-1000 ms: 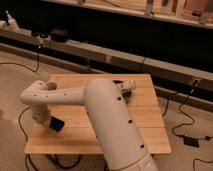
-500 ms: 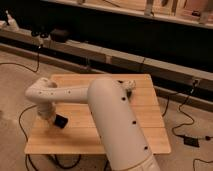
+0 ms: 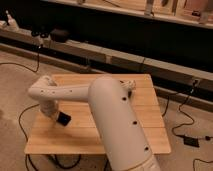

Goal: Push the eraser across the table

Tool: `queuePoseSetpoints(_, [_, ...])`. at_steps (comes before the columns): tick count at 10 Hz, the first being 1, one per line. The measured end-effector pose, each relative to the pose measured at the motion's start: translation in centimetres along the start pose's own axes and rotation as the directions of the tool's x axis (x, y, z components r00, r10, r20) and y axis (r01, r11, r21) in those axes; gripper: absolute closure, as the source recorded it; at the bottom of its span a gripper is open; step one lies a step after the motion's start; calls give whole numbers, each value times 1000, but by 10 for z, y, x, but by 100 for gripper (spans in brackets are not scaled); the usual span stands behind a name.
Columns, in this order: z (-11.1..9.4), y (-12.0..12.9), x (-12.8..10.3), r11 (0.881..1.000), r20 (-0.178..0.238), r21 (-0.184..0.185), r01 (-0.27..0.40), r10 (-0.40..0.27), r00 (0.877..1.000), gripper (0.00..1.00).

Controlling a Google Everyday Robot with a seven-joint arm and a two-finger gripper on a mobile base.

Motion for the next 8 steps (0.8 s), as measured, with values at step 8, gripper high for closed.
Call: queuePoseSetpoints(8, [-42, 10, 15, 998, -77, 56, -30, 34, 996, 100])
